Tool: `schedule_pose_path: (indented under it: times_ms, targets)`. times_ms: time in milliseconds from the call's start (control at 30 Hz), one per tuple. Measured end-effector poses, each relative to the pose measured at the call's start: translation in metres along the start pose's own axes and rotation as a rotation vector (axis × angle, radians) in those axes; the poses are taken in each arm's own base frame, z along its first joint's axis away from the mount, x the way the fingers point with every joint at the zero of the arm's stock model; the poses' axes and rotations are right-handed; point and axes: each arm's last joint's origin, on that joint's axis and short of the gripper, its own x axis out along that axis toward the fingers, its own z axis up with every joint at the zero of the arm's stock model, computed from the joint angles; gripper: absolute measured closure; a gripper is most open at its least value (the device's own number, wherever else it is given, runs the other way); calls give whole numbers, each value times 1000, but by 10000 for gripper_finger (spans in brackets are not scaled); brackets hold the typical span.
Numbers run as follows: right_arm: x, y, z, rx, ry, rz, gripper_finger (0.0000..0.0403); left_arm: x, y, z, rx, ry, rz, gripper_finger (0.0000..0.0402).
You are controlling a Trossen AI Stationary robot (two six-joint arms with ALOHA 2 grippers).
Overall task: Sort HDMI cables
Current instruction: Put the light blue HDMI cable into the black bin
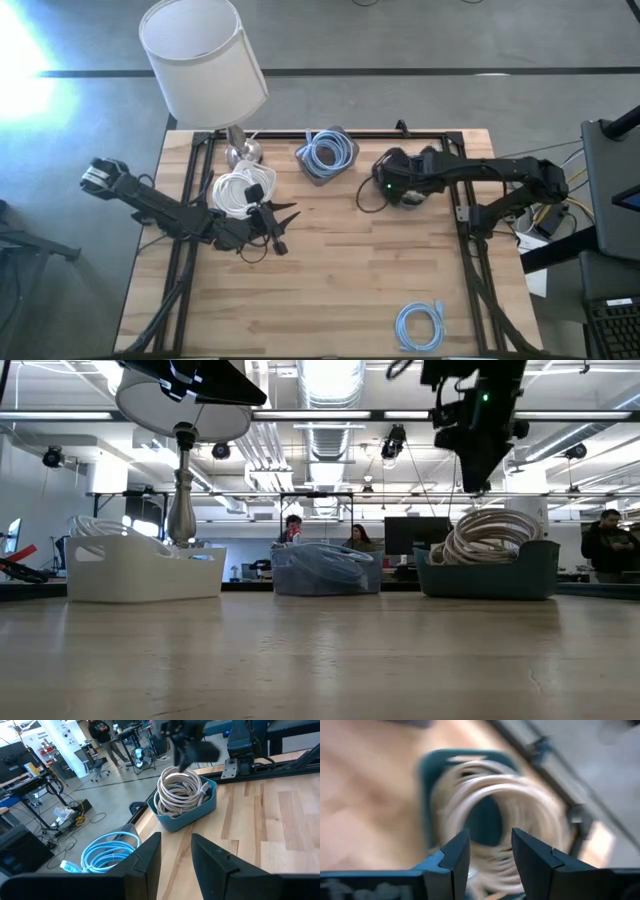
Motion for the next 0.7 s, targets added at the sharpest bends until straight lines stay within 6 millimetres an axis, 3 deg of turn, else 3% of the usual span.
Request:
schedule_pose_path:
  times_ms: [267, 700]
  targets:
    - [-26, 32, -26, -44, 191, 330, 264, 0, 0, 0, 15, 0, 0, 291]
    - [-54, 77, -124, -165, 517, 524, 258, 0, 0, 0, 79, 0, 1, 291]
